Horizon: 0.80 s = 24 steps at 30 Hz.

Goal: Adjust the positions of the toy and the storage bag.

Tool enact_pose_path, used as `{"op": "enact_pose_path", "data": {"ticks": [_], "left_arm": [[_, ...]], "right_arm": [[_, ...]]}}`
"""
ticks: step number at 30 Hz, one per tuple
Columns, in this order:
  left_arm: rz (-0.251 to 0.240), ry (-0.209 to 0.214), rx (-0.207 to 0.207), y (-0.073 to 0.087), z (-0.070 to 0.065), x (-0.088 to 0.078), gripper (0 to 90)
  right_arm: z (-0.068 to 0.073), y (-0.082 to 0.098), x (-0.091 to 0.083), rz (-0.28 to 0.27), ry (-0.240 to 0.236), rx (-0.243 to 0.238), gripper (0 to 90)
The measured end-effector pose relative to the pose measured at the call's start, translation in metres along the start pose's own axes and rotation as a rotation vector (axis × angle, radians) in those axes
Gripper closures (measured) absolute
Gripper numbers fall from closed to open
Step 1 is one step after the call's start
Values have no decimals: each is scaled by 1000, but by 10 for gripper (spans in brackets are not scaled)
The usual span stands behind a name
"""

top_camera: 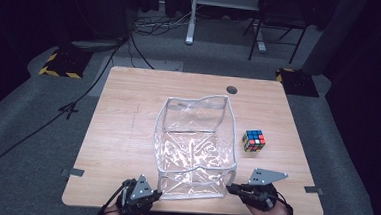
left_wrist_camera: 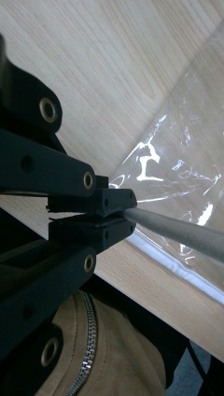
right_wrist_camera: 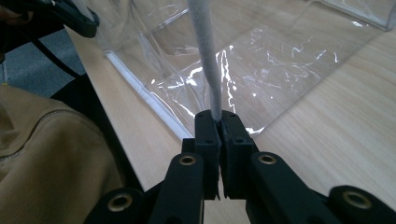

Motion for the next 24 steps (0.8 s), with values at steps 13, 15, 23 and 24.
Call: {"op": "enact_pose_path", "data": {"ticks": [13, 15, 23, 24], "left_arm": [[40, 47, 51, -4, -12, 9, 844], [43, 51, 49, -4, -12, 10, 763], [13, 57, 80, -4, -1, -9, 498], [6, 60, 68, -3, 1, -12, 486]], "right_arm": [[12, 17, -22, 15, 32, 6, 853], [11, 17, -22, 6, 31, 27, 795], [-2, 20, -30, -6, 42, 18, 524], [-4, 20, -31, -4, 40, 7, 505]]}}
Point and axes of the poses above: each handheld gripper's, and its own axes: x roughly forward along the jaws, y roughly out of its underside, z roughly to its left, the point moved 10 cm from there along x, roughly forward along the jaws, and after that the axes turned 12 degrees about -x, right-handed, at the moved point
